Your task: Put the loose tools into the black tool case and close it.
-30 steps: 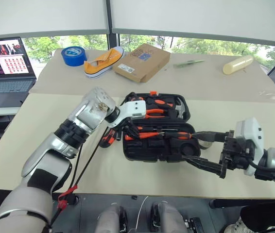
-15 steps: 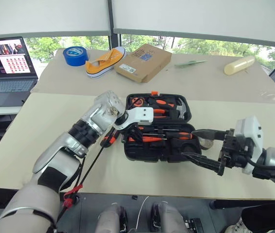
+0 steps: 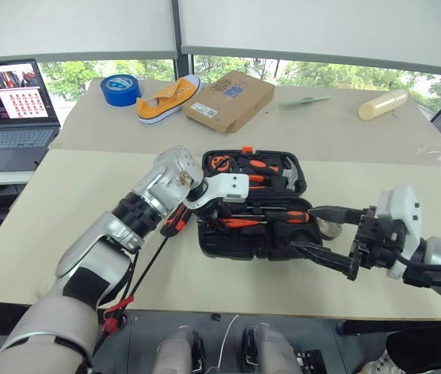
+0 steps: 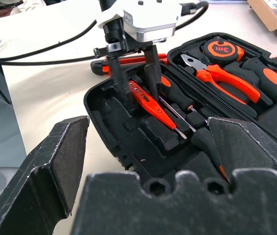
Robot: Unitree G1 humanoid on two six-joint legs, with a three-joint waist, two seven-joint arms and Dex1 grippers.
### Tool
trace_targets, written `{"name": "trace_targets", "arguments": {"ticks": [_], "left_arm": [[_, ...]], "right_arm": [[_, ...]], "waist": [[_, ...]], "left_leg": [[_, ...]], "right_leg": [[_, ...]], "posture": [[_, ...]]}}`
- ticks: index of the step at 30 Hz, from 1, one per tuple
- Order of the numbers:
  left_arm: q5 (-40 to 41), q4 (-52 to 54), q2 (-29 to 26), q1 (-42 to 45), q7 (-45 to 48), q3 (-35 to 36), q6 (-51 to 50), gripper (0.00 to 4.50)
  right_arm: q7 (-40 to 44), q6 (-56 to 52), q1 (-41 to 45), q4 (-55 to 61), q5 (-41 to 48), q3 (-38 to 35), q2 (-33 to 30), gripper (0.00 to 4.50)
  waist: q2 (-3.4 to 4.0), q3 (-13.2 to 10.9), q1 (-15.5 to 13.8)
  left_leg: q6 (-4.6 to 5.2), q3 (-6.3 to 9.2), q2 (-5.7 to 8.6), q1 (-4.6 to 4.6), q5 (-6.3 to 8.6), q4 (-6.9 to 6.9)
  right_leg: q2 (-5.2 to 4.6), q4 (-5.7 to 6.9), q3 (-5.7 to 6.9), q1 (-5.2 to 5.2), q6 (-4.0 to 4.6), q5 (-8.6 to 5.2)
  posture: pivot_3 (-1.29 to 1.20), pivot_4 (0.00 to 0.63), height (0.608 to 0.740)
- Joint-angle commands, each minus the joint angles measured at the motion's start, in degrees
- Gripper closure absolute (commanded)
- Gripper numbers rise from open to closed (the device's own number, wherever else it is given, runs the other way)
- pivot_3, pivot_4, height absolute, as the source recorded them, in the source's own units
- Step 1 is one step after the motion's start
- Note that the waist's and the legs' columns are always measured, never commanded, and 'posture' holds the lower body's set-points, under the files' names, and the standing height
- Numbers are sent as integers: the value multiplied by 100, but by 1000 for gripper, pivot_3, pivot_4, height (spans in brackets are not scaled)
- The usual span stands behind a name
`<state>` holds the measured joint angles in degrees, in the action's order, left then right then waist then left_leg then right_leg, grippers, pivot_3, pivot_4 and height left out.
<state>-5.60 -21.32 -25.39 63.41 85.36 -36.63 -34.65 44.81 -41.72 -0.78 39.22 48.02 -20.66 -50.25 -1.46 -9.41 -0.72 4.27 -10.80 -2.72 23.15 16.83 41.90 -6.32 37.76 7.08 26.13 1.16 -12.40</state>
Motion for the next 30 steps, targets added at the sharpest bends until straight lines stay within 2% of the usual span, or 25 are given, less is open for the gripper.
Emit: {"name": "trace_targets", "arguments": {"ticks": [1,4,14,19,30], "left_arm": [[171,421,-360,213,202,401,-320,225],[350,677,-536,128,228,602,-445,611],[1005,873,-382,-651,-466,1509,-247,4425],[1261,810,-68,-1540,-914,1974,1426,4474],[1144,457,218,-1841,-1476,1813,1695,4474]], "right_arm": [[-12,155,87,65,3,-35,18,0],[12,164,128,6,-17,-2,11,0],[97,148,265,-116,-37,66,-48,0],[166,82,317,-129,-14,72,-108,0],[181,25,402,-170,42,128,-169,0]], "waist": [[0,0,7],[1,0,10],[0,0,-7],[3,2,1],[2,1,-12]], "left_leg": [[0,0,-1,1,0,0],[0,0,-2,2,0,-1],[2,0,2,3,1,3],[2,0,3,-2,1,3],[4,0,6,1,2,3]], "right_leg": [[0,0,0,1,0,0],[3,-1,-1,4,0,0],[-3,1,0,1,-3,1],[-5,-2,-1,-2,-4,2],[-6,-4,3,-3,-3,5]], "posture": [[0,150,731],[0,150,731],[0,150,731],[0,150,731],[0,150,731]]}}
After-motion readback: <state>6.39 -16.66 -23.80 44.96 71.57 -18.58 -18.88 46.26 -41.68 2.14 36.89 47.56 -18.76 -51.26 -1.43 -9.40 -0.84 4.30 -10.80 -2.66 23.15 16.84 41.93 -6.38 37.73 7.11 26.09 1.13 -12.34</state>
